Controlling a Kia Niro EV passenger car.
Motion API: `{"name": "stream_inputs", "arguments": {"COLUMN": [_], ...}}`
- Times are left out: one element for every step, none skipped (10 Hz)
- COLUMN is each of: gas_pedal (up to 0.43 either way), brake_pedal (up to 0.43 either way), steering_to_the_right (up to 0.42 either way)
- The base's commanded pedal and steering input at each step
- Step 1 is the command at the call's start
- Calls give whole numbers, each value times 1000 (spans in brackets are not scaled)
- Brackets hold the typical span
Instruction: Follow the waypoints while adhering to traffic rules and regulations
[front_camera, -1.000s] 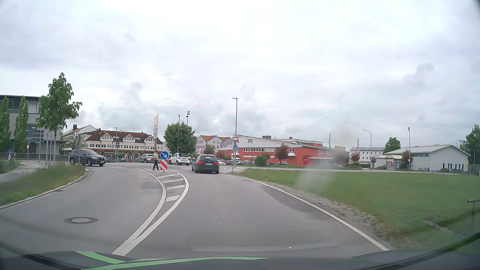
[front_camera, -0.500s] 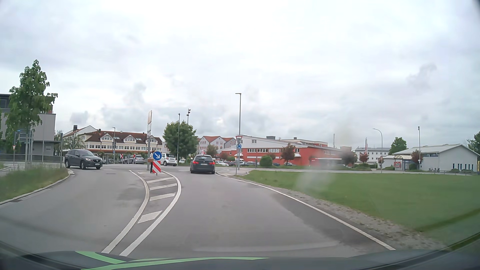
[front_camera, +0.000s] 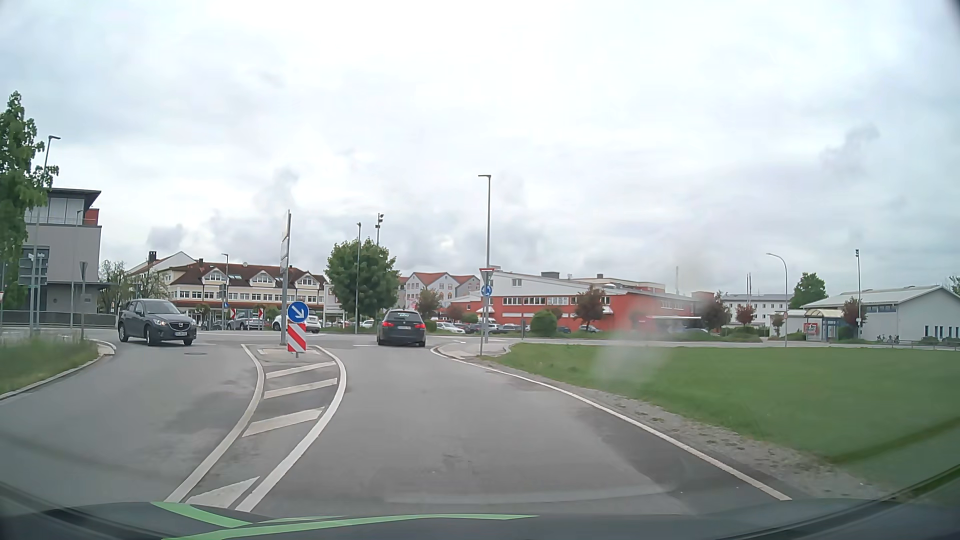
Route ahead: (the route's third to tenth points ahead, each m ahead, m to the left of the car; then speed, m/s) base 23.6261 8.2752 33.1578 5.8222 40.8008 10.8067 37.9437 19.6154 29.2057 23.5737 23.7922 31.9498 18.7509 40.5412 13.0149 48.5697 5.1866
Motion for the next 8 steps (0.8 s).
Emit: {"name": "stream_inputs", "arguments": {"gas_pedal": [0, 0, 0, 0, 0, 0, 0, 0], "brake_pedal": [183, 183, 183, 183, 183, 183, 183, 183], "steering_to_the_right": [-25, -27, -32, -38, -46, -54, -61, -63]}}
